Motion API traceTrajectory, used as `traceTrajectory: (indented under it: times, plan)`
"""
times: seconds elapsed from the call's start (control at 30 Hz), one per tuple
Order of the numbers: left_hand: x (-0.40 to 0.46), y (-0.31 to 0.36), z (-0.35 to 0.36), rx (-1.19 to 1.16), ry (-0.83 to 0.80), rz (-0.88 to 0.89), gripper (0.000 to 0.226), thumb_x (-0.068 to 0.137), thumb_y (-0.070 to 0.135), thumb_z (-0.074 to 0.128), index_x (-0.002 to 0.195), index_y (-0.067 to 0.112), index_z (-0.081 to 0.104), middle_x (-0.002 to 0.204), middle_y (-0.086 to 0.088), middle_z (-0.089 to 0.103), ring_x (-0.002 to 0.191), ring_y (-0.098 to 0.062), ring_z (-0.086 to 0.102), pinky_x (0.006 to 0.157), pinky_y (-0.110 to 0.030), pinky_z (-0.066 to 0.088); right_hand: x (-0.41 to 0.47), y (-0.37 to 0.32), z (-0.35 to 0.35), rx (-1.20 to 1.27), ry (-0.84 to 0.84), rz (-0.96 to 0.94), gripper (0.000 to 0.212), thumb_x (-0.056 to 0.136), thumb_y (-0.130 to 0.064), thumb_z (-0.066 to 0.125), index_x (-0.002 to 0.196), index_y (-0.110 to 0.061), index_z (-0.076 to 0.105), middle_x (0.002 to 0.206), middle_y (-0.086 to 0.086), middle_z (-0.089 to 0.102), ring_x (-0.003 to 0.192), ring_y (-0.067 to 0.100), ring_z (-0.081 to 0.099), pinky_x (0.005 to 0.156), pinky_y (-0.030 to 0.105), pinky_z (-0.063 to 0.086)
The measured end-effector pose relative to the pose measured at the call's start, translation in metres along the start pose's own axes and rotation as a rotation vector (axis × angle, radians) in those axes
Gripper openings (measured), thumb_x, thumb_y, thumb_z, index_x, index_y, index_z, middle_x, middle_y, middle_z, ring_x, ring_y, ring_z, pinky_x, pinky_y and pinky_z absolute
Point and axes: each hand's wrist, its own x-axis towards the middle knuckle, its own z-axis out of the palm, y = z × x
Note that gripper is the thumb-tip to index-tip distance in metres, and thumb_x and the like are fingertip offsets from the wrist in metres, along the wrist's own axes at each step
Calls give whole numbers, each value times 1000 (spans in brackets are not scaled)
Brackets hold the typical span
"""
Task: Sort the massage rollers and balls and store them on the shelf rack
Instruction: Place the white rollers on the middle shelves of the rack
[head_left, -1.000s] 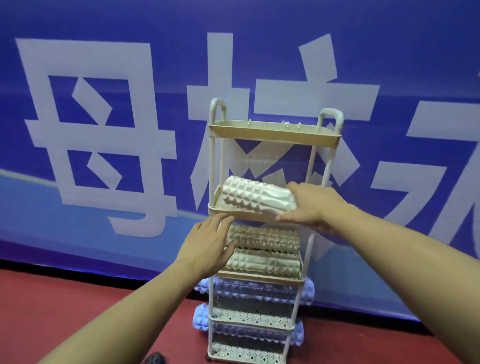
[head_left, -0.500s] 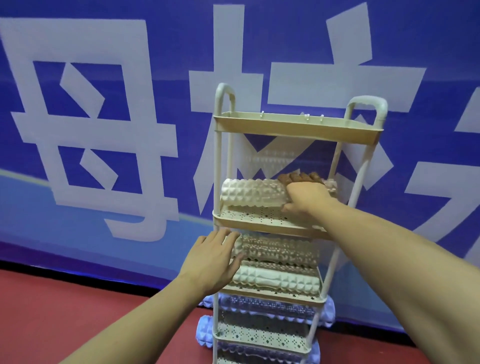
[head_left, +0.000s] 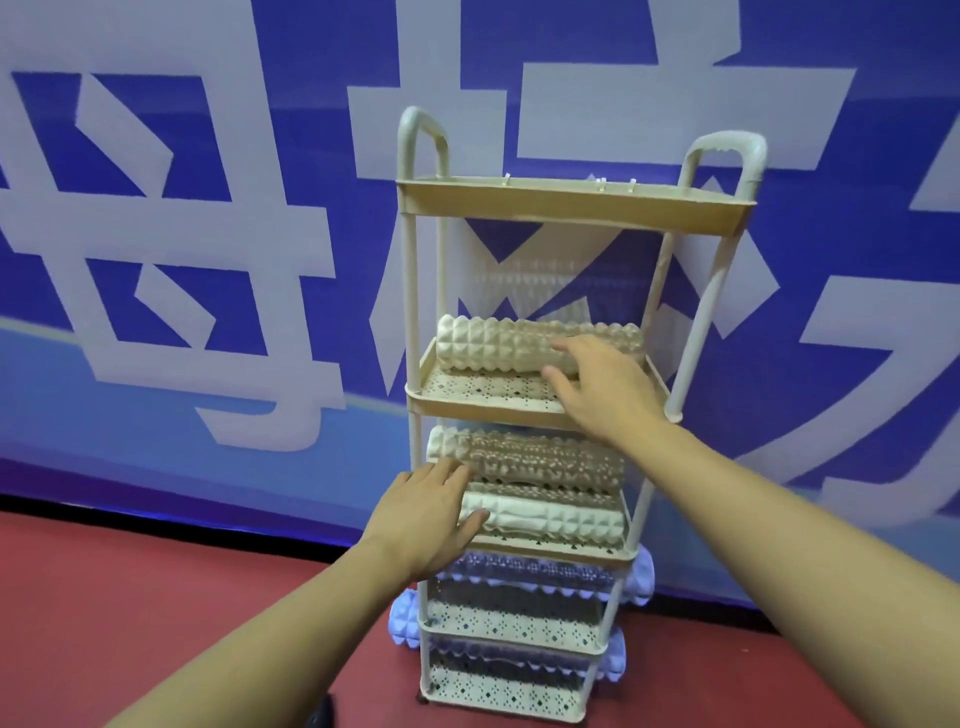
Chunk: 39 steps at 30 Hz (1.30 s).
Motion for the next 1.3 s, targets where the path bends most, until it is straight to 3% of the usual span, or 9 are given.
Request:
traceTrajectory:
  times: [0.07,0.17,0.27,0.43,0.63,0.7,0.8,0.93,1.3]
  plan:
    - [-9,10,8,-74,-66,1,56,100,61,36,142,25,44,141,6,49,126,-20,51,101,-38,43,-46,-2,-5,87,-23,-57,40,99,-48,48,133,-27,56,130,-7,61,119,17,58,95,42,50]
    - [-27,31,31,-226,-228,-62,53,98,60,42,136,24,54,138,1,56,123,-23,55,99,-40,47,-123,8,7,80,-155,19,35,96,-56,45,124,-38,58,121,-17,62,109,11,61,80,37,52]
    - [-54,61,72,-332,-419,-127,48,98,55,48,123,18,64,129,-8,65,119,-29,60,95,-37,48,-190,26,44,29,-398,180,29,97,-52,50,120,-37,60,119,-14,65,108,22,63,75,36,48]
    - [-90,103,164,-382,-780,-154,43,97,47,54,117,12,69,124,-13,68,115,-30,61,96,-34,49,-276,79,122,-71,-916,376,38,91,-54,56,121,-30,63,125,1,67,114,28,63,90,37,50]
    - [-107,134,272,-348,-1011,-214,44,96,50,53,120,15,64,124,-13,67,112,-31,62,95,-33,47,-360,159,208,-47,-1143,590,58,96,-50,57,144,-18,49,150,8,50,132,28,53,108,35,43]
    - [-109,140,306,-313,-1063,-231,47,96,52,51,125,16,62,128,-12,65,115,-30,60,97,-32,46,-385,184,235,-50,-1178,645,64,96,-51,56,151,-23,39,154,4,46,135,25,50,102,31,40]
    - [-107,150,353,-292,-1135,-244,49,96,54,47,129,20,60,131,-11,62,118,-32,58,100,-35,46,-416,218,275,-62,-1218,705,56,95,-51,58,142,-22,47,140,4,60,123,25,59,83,28,38]
    - [-100,158,404,-270,-1175,-254,50,93,60,44,129,30,58,130,-8,61,118,-33,57,101,-42,46,-446,255,324,-61,-1199,824,55,95,-52,58,137,-18,45,133,5,60,119,27,60,81,34,42]
    - [-102,158,480,-291,-1069,-285,43,95,60,47,130,38,56,125,-5,67,114,-28,62,88,-35,48,-491,301,390,42,-1004,1133,78,70,-66,73,125,-24,39,108,2,65,103,29,66,72,35,41]
